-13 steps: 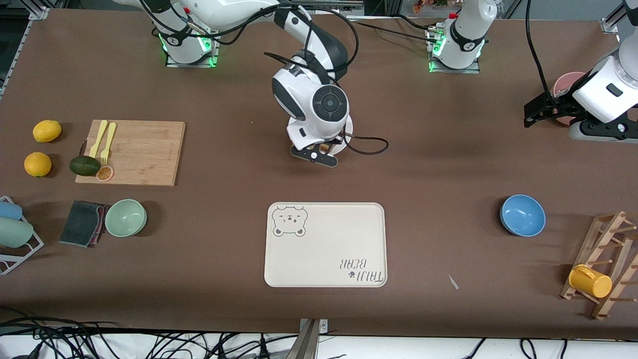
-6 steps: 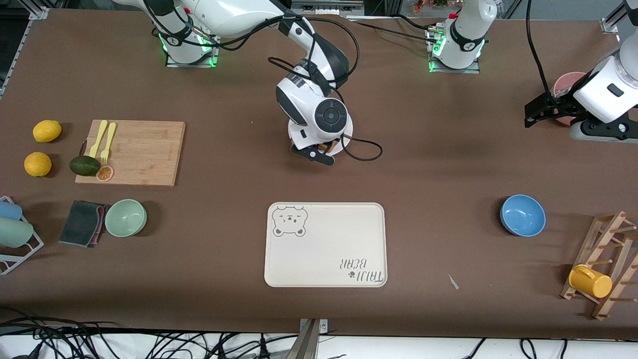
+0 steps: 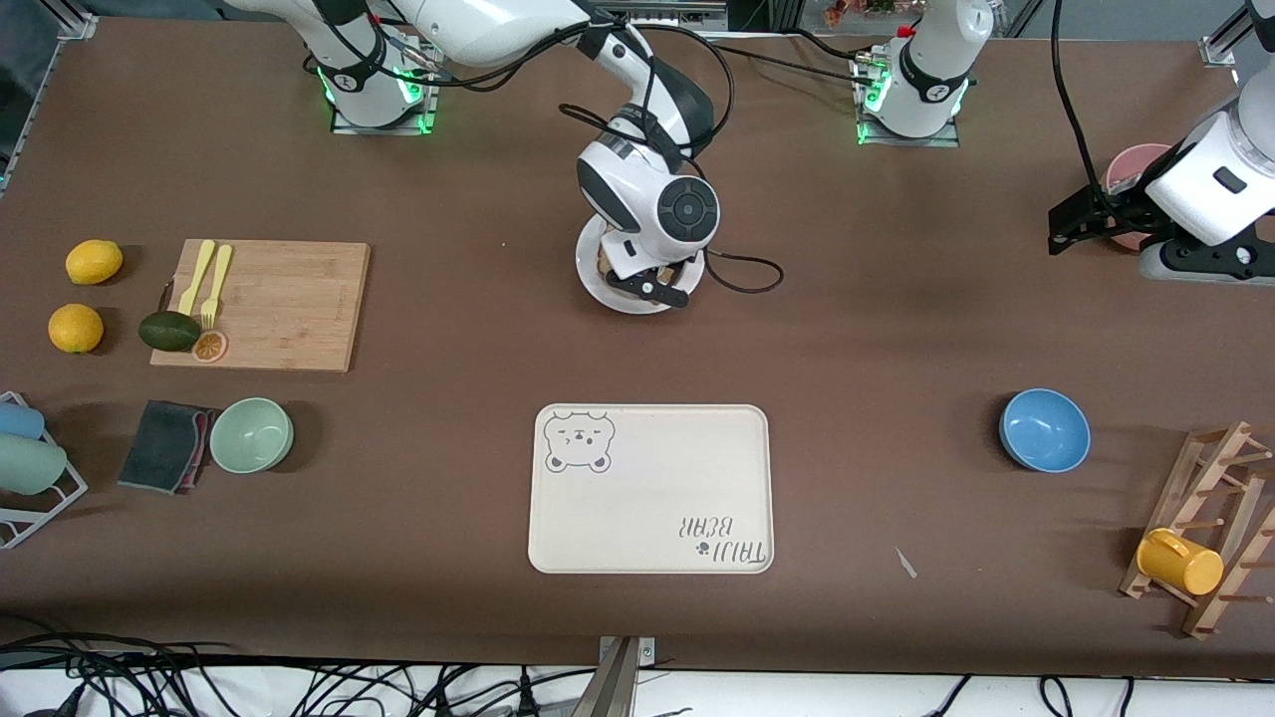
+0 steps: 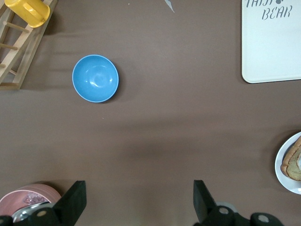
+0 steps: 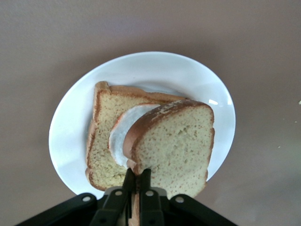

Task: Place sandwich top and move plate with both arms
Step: 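Lay the bread slice onto the egg and open the right gripper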

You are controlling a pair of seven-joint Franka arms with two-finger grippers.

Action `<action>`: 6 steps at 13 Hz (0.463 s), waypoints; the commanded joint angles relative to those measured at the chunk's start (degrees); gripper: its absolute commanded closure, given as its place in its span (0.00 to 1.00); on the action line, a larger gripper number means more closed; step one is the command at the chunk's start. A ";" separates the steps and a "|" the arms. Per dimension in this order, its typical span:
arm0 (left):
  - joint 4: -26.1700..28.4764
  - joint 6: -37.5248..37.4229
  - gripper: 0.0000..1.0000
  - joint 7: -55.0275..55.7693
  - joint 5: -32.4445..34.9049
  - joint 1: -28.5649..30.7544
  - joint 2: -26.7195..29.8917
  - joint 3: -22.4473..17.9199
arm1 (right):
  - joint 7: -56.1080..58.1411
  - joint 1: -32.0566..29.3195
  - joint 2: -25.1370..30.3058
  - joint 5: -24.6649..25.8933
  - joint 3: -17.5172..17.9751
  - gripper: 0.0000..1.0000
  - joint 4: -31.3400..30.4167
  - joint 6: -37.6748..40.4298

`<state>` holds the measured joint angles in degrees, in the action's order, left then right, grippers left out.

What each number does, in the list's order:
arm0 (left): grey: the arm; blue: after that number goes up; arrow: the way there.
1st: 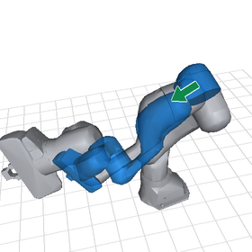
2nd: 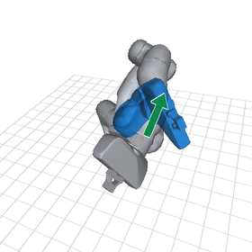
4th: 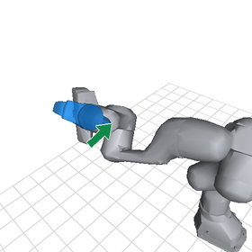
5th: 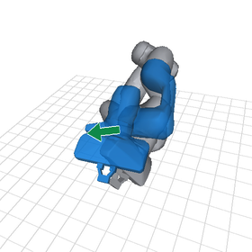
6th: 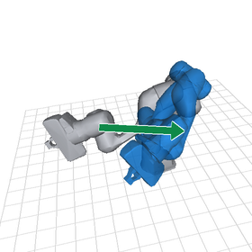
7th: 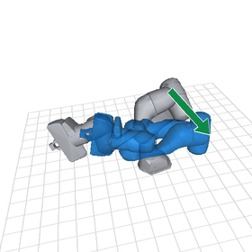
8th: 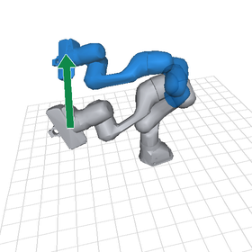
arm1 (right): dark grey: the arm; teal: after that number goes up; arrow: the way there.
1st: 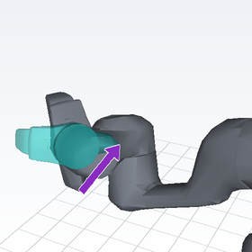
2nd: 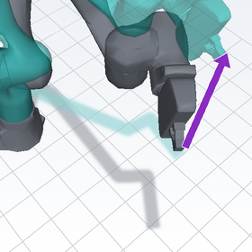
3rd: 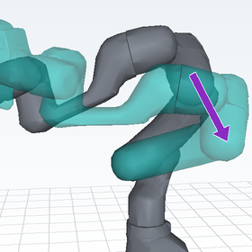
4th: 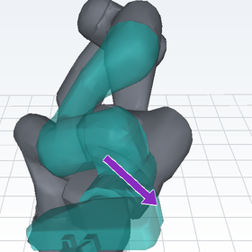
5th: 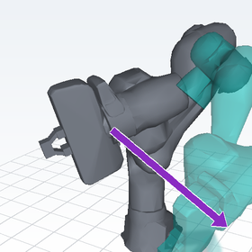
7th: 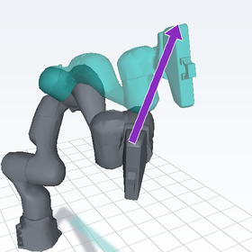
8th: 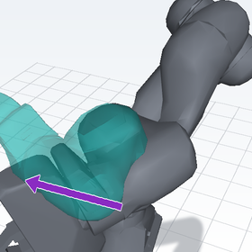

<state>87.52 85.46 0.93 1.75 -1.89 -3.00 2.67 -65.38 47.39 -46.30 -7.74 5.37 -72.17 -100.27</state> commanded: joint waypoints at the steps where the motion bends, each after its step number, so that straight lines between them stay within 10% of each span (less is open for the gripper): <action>1: -1.47 -1.17 0.00 0.47 0.88 -0.31 -0.43 -0.03 | -0.45 -0.37 0.60 0.18 -0.27 0.00 -0.69 -0.54; 6: -1.47 -1.17 0.00 0.47 0.88 -0.31 -0.43 -0.12 | 5.25 -4.58 7.96 0.27 -3.24 0.00 -0.25 7.35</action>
<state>87.52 85.46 0.93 1.75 -1.88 -3.00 2.66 -62.73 44.16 -43.73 -7.62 3.81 -71.36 -97.34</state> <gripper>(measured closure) 0.000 0.194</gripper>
